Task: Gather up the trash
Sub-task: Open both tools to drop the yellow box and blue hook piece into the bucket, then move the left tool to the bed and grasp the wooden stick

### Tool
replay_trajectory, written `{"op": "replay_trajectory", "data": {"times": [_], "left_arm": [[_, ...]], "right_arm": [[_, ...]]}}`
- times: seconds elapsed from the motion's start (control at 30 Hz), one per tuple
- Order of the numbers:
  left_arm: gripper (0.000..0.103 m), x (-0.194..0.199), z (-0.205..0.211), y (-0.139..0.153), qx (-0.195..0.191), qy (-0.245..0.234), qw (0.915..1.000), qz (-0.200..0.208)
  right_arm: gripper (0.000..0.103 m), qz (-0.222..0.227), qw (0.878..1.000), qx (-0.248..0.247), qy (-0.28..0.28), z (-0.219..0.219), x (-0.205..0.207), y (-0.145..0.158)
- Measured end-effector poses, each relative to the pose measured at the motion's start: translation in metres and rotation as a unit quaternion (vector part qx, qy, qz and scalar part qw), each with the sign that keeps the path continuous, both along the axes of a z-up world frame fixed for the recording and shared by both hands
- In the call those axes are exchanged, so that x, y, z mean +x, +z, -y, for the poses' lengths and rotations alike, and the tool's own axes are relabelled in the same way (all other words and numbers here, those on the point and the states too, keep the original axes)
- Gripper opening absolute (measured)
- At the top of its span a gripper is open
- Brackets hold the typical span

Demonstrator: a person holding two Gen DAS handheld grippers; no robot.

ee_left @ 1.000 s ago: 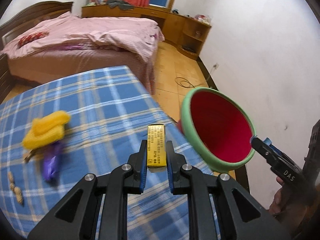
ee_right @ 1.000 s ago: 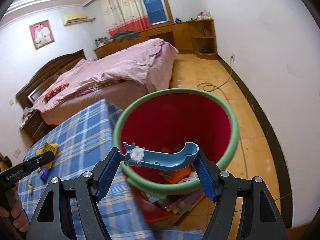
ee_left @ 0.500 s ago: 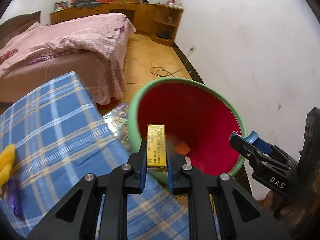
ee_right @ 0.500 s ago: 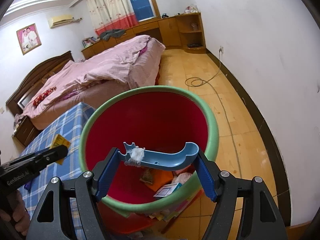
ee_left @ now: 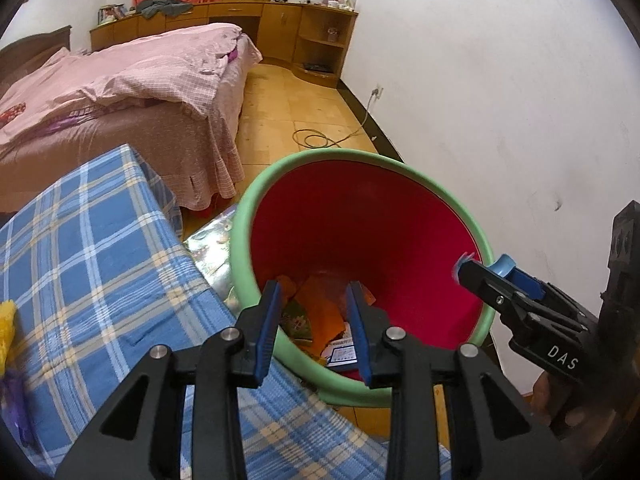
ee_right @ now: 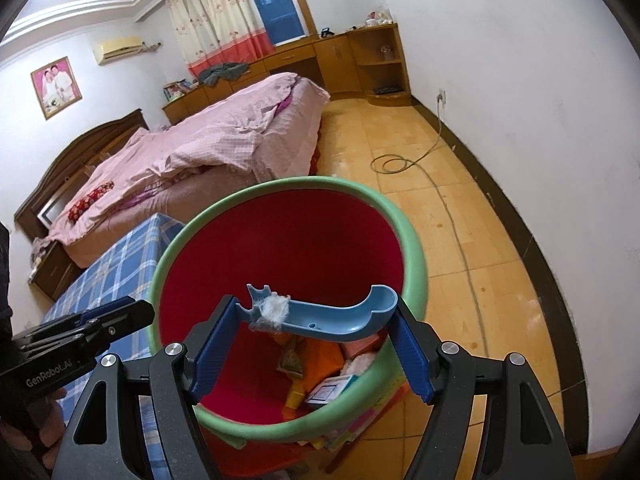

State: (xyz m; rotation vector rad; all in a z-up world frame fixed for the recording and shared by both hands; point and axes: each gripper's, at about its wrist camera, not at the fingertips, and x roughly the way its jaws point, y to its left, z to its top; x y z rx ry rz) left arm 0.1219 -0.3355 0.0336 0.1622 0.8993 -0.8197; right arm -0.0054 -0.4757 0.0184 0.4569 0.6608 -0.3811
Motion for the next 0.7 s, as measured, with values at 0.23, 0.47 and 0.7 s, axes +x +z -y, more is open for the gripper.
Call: {"op": "replay_trajectory", "data": {"times": [0.23, 0.47, 0.7], "left_arm": [[0.033, 0.002, -0.017, 0.0, -0.004, 0.021, 0.9997, -0.008], [0.033, 0.0, -0.038, 0.006, -0.011, 0.042, 0.999, -0.008], [0.033, 0.001, -0.066, 0.011, -0.016, 0.07, 0.9974, -0.004]], "right_arm": [[0.081, 0.003, 1.0, 0.003, 0.006, -0.005, 0.0, 0.001], [0.081, 0.01, 1.0, 0.002, 0.009, -0.012, -0.003, 0.007], [0.081, 0.016, 1.0, 0.002, 0.017, -0.024, -0.004, 0.014]]}}
